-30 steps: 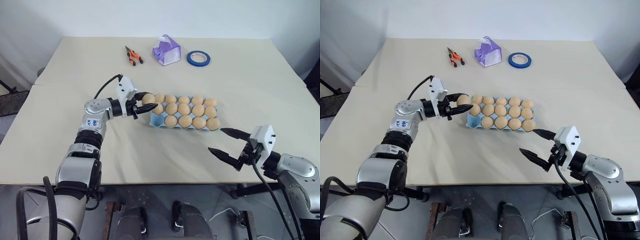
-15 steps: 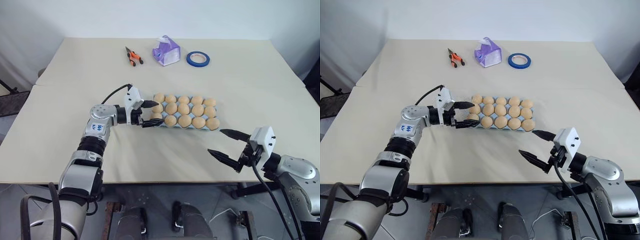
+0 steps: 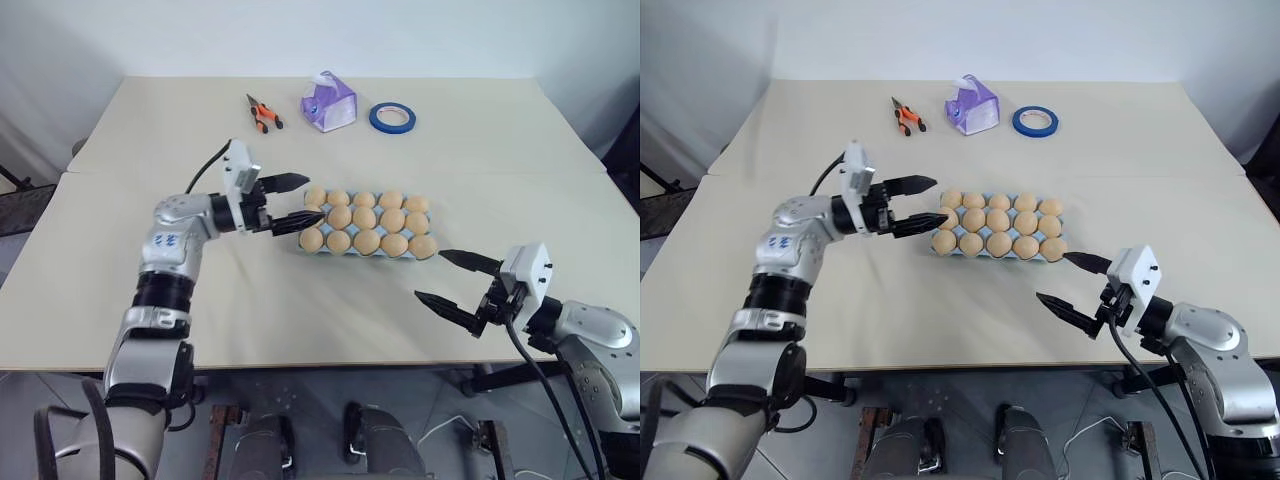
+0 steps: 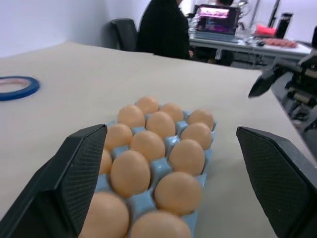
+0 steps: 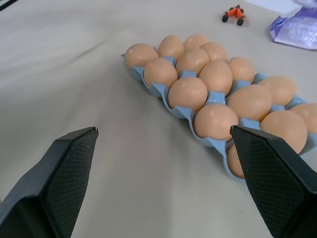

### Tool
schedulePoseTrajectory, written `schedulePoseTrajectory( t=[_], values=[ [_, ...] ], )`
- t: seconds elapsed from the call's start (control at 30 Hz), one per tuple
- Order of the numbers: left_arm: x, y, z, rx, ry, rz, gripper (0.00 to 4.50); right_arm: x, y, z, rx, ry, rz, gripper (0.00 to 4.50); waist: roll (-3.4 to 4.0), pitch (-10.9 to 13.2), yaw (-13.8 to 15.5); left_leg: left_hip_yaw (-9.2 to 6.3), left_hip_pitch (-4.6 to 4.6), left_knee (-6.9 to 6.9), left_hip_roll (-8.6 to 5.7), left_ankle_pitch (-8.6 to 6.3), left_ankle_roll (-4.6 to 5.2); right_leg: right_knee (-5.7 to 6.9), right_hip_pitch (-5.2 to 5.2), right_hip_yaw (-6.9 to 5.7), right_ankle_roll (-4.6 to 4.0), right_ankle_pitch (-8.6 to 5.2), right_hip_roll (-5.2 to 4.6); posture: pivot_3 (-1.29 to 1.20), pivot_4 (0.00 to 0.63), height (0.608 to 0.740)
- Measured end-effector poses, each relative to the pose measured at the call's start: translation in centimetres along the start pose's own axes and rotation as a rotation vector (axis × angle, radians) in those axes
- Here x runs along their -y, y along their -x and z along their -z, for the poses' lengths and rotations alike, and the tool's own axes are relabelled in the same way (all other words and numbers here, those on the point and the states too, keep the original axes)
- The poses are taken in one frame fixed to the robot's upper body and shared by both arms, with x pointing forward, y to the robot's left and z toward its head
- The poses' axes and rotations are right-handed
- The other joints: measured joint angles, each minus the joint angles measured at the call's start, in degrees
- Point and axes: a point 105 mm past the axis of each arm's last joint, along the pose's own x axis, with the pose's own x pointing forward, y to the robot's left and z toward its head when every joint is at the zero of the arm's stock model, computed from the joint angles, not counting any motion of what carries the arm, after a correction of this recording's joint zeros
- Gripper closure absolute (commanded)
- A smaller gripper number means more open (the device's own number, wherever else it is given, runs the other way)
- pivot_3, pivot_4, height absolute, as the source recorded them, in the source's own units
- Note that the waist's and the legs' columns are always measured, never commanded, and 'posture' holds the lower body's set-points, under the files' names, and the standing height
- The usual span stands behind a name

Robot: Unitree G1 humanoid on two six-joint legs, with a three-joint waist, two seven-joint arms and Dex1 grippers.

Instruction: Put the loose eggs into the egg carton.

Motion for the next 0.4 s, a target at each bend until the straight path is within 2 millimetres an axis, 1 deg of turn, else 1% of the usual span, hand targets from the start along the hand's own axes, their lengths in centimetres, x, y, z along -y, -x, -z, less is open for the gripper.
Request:
schedulePoseTrajectory(
  t=[0.07,0.2,0.33,0.4],
  values=[
    [0.2,1.7,1.5,-0.046,0.015,-0.021,0.04,0.4,-0.1,0.0,-0.003,0.002,-0.008,0.0,0.0,0.0,0.0,-0.02,0.0,0.01,0.01,0.02,-0.02,0.05,-0.01,0.0,-0.04,-0.02,0.0,0.0,0.15,0.74],
    [0.8,4.6,2.7,-0.132,-0.004,-0.029,0.04,0.9,-0.8,-0.1,-0.014,0.018,-0.053,0.0,0.0,0.0,0.0,-0.03,-0.01,0.02,0.0,-0.03,-0.13,0.06,-0.01,0.02,-0.05,-0.02,-0.06,0.0,0.15,0.74],
    [1.3,6.3,3.3,-0.194,0.007,-0.023,0.04,1.4,-1.4,0.0,-0.02,0.029,-0.091,0.0,0.0,0.0,0.4,-0.04,-0.02,0.02,-0.02,-0.11,-0.26,0.04,-0.02,0.11,-0.06,-0.02,-0.1,0.0,0.15,0.74],
    [1.3,6.7,3.5,-0.201,0.022,-0.032,0.04,1.7,-1.8,0.1,-0.024,0.035,-0.107,0.0,0.0,0.0,0.6,-0.06,-0.04,0.02,-0.04,-0.12,-0.25,0.02,-0.02,0.13,-0.06,-0.02,-0.13,0.0,0.15,0.74]
  ],
)
